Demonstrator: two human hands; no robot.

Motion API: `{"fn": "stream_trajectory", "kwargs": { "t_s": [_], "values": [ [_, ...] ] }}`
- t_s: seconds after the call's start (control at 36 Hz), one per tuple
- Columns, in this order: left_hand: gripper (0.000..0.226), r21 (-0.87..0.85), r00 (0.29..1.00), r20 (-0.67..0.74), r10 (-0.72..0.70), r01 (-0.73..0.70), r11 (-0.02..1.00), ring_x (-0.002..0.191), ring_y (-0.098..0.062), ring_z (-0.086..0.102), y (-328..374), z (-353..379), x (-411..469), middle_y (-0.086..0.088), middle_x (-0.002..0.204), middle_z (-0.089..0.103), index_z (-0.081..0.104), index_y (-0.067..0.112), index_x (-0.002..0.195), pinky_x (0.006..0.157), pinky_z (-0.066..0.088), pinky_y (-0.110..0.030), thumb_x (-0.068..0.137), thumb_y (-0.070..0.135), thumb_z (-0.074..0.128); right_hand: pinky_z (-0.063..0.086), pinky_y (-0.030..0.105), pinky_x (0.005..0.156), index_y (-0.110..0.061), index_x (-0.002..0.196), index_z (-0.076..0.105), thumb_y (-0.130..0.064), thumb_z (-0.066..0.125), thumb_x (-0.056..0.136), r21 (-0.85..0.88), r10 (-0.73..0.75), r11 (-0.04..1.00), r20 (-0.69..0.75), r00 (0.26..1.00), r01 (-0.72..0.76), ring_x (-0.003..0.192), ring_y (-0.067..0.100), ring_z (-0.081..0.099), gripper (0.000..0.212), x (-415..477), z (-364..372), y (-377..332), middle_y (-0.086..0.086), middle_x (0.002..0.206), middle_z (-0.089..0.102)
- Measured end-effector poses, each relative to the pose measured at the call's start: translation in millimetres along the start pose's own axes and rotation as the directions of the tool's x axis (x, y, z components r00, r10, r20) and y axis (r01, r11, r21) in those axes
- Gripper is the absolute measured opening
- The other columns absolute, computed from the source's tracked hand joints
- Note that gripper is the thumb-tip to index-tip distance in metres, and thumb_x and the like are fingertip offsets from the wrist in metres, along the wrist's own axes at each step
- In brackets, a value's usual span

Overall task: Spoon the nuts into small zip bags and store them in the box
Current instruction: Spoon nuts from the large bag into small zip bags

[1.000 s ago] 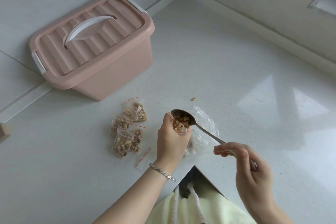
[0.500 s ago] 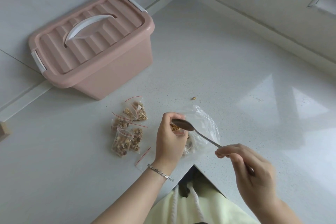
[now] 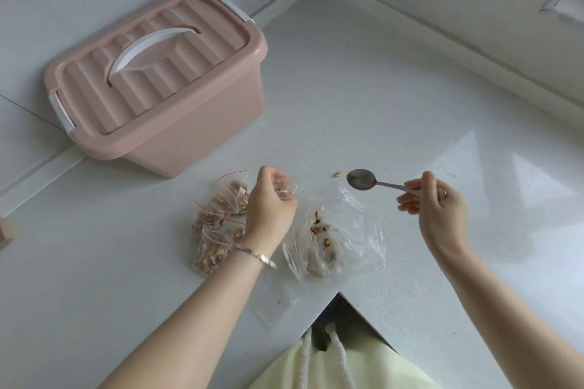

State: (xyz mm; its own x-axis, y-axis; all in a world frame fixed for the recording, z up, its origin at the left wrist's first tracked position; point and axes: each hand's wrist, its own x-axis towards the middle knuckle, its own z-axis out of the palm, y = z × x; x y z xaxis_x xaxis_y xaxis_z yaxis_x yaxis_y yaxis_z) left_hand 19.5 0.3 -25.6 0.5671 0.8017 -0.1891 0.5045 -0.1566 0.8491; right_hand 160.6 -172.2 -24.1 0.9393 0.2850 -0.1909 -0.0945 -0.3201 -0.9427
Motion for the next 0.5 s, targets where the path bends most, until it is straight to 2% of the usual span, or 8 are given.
{"fn": "stream_trajectory", "kwargs": {
  "t_s": [0.08,0.19,0.28,0.36,0.44,0.5],
  "values": [
    [0.022,0.142,0.99,0.142,0.007,-0.028,0.99,0.082,-0.01,0.057,-3.2,4.8,25.7,0.004,0.098,0.06,0.046,0.017,0.097,0.063,0.04,-0.012,0.084,0.005,0.058,0.046,0.012,0.049,-0.003,0.086,0.063,-0.028,0.036,0.099,-0.018,0.034,0.999,-0.024,0.999,-0.034,0.046,0.004,0.058,0.039,9.9,7.7,7.4,0.008,0.065,0.065],
    [0.019,0.226,0.954,0.299,-0.021,-0.049,0.973,0.088,-0.015,0.058,-6.3,24.8,51.5,0.0,0.103,0.063,0.047,0.017,0.095,0.077,0.044,-0.021,0.083,0.003,0.054,0.045,0.01,0.049,-0.006,0.085,0.062,-0.028,0.036,0.099,-0.017,0.077,0.997,-0.054,0.996,-0.078,0.047,0.003,0.058,0.038,13.7,14.1,12.9,0.008,0.066,0.065],
    [0.019,0.27,0.916,0.391,-0.087,-0.024,0.962,0.087,-0.015,0.056,-5.9,42.0,63.9,-0.003,0.106,0.061,0.048,0.018,0.094,0.074,0.042,-0.02,0.083,0.005,0.055,0.047,0.012,0.05,-0.006,0.084,0.062,-0.027,0.036,0.099,-0.005,0.099,0.995,-0.046,0.994,-0.099,0.049,0.006,0.059,0.037,13.3,18.3,15.7,0.009,0.066,0.065],
    [0.019,0.293,0.884,0.447,-0.137,0.0,0.956,0.09,-0.016,0.056,-3.8,57.1,72.1,-0.003,0.109,0.059,0.047,0.019,0.093,0.075,0.041,-0.019,0.082,0.006,0.056,0.048,0.014,0.052,-0.006,0.083,0.062,-0.027,0.037,0.099,0.017,0.119,0.993,-0.019,0.993,-0.119,0.052,0.009,0.06,0.037,12.1,21.7,17.8,0.011,0.067,0.065],
    [0.023,0.28,0.867,0.469,-0.171,0.038,0.959,0.102,-0.021,0.06,-3.3,67.4,78.4,-0.003,0.119,0.059,0.045,0.022,0.084,0.083,0.047,-0.027,0.081,0.006,0.059,0.048,0.014,0.052,-0.006,0.083,0.063,-0.027,0.038,0.098,0.03,0.134,0.99,-0.002,0.991,-0.134,0.054,0.011,0.062,0.036,11.1,24.6,19.4,0.011,0.067,0.066],
    [0.028,0.259,0.861,0.473,-0.189,0.069,0.963,0.103,-0.021,0.06,-3.3,70.2,81.0,-0.002,0.12,0.059,0.043,0.026,0.079,0.082,0.049,-0.029,0.08,0.004,0.06,0.048,0.014,0.051,-0.006,0.082,0.063,-0.026,0.038,0.098,0.046,0.147,0.988,0.0,0.989,-0.147,0.054,0.012,0.063,0.036,11.0,26.5,20.3,0.011,0.068,0.066]
  ]
}}
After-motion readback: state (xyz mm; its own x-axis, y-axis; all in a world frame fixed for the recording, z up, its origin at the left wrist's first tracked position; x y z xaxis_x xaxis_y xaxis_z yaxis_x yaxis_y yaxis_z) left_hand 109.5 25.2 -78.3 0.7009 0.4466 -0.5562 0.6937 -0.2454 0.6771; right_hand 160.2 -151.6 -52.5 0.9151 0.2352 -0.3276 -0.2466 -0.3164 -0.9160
